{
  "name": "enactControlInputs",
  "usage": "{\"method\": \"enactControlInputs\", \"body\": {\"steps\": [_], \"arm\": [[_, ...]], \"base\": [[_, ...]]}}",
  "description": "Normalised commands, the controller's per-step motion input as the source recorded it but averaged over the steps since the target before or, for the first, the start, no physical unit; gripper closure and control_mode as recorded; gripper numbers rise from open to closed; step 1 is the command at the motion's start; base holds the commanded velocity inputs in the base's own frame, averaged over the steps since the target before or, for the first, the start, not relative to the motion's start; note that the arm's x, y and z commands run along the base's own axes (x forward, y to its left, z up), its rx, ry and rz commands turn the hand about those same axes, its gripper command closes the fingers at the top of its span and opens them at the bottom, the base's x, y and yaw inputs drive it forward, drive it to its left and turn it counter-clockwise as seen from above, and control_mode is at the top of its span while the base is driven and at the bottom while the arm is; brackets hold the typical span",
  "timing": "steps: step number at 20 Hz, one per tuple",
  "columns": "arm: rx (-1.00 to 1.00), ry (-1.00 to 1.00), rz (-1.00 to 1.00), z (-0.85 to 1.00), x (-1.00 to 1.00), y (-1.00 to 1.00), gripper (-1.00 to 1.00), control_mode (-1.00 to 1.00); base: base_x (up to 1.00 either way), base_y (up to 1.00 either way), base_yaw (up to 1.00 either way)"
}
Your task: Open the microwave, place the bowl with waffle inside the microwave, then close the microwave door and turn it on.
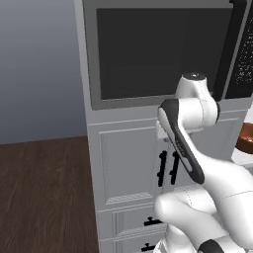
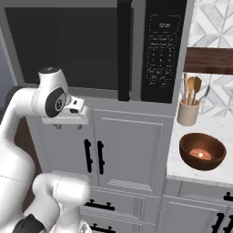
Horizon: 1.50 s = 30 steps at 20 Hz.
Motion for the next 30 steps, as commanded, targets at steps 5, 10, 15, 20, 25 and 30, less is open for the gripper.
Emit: {"method": "enactControlInputs", "body": {"steps": [5, 10, 15, 20, 25, 30], "arm": [[-0.02, 0.0, 0.0, -0.03, -0.04, 0.0, -1.0, 1.0], [0.0, 0.0, 0.0, 0.0, 0.0, 0.0, -1.0, 1.0], [0.0, 0.0, 0.0, 0.0, 0.0, 0.0, -1.0, 1.0], [0.0, 0.0, 0.0, 0.0, 0.0, 0.0, -1.0, 1.0], [0.0, 0.0, 0.0, 0.0, 0.0, 0.0, -1.0, 1.0], [0.0, 0.0, 0.0, 0.0, 0.0, 0.0, -1.0, 1.0]], "base": [[0.0, -0.2, 0.0], [0.02, -0.41, 0.0], [0.01, -0.5, 0.0], [0.01, -0.42, 0.0], [0.0, -0.42, 0.01], [0.0, -0.55, 0.02]]}}
